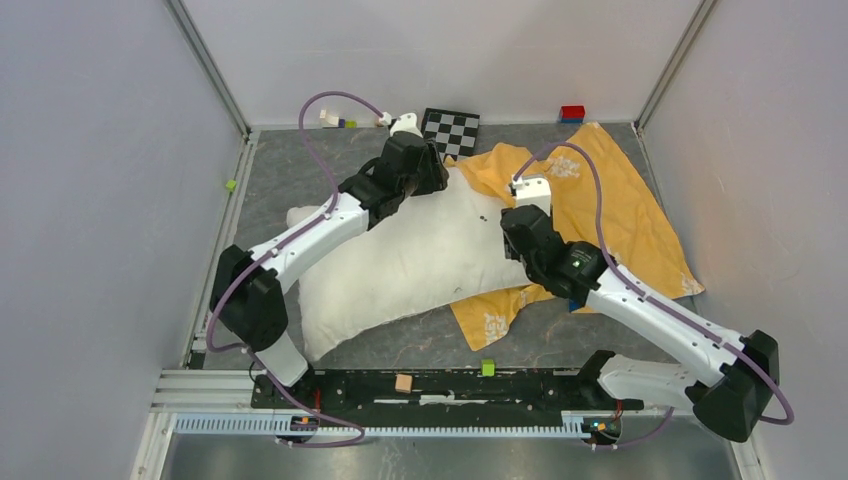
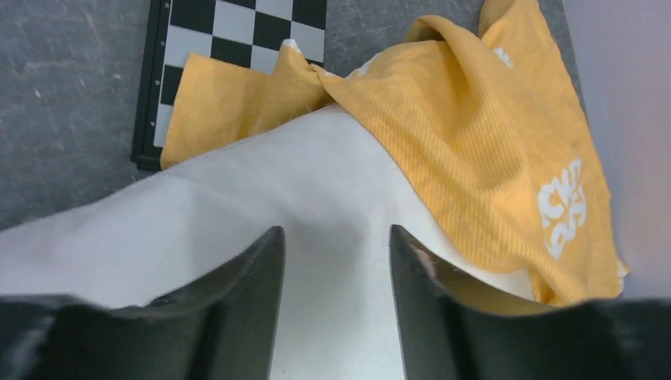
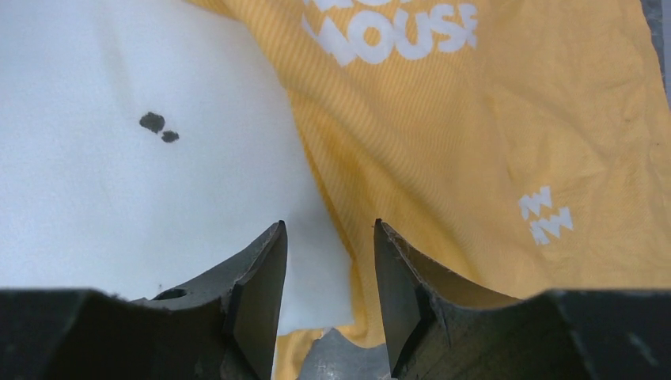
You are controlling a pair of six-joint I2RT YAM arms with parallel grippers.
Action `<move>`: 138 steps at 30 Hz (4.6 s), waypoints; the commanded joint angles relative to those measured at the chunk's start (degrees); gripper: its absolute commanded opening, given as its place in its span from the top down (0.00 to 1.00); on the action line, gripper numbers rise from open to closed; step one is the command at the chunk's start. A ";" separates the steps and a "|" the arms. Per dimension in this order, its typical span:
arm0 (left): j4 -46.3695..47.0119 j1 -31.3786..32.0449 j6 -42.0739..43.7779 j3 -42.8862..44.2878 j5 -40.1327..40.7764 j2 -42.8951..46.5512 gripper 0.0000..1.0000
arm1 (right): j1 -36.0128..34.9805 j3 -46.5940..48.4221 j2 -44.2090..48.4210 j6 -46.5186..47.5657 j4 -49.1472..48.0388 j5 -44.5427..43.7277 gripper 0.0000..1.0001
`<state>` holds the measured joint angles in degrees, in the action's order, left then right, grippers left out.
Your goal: Put the pillow into the pillowcase
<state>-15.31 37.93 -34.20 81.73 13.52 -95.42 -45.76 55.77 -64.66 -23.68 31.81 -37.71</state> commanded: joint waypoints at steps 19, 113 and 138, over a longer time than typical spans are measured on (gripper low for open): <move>-11.60 14.87 5.57 -4.59 6.52 -0.13 0.06 | 0.98 -11.72 7.93 -3.24 2.96 -2.69 0.60; -26.31 24.53 -11.65 -26.81 41.50 19.55 0.46 | -16.29 -2.85 0.65 1.17 0.79 -12.91 0.91; -30.92 19.82 6.80 6.98 1.56 26.34 0.98 | -5.07 37.00 -8.51 17.95 10.95 13.75 1.00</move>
<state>-50.04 63.57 -21.50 89.08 22.11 -62.46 -57.87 98.13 -67.46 -8.45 56.49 -38.06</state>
